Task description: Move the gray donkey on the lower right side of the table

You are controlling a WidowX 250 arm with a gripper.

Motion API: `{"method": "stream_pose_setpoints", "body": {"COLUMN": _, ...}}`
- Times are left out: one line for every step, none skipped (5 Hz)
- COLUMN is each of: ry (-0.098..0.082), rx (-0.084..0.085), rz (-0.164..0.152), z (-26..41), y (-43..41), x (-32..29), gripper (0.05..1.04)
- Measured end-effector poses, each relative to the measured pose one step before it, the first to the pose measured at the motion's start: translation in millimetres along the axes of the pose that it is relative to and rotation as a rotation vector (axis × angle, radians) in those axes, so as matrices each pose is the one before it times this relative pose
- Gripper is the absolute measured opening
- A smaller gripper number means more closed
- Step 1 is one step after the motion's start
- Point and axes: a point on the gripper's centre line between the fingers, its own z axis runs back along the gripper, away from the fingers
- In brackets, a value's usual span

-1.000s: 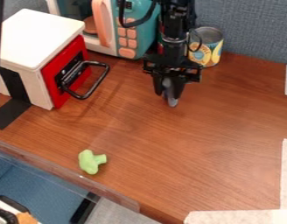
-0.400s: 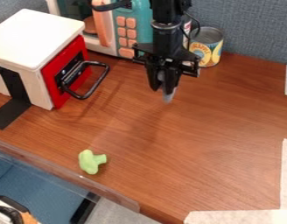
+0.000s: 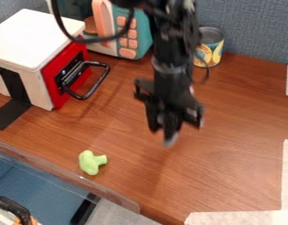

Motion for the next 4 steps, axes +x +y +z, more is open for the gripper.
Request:
{"method": "stream_pose_setpoints", "body": {"ry": 0.0446, "rx": 0.0012, "rz": -0.1012, "z": -10.5, "y": -20.44, "x": -14.56, "gripper": 0.291}}
{"method": "stream_pose_setpoints", "body": {"ry": 0.0458, "rx": 0.0142, "rz": -0.024, "z": -14.09, "y": -11.36, "x": -11.7, "gripper": 0.33}}
{"method": "stream_pose_setpoints", "body": {"ry": 0.0057, "rx": -0.0158, "rz": 0.1316, "z": -3.28, "y": 5.91, "x": -3.8, "gripper": 0.634}}
{"method": "stream_pose_setpoints", "body": {"ry": -0.0018, "rx": -0.0135, "rz": 0.0879, "z": -0.34, "y": 11.65, "x": 1.69, "gripper": 0.938}}
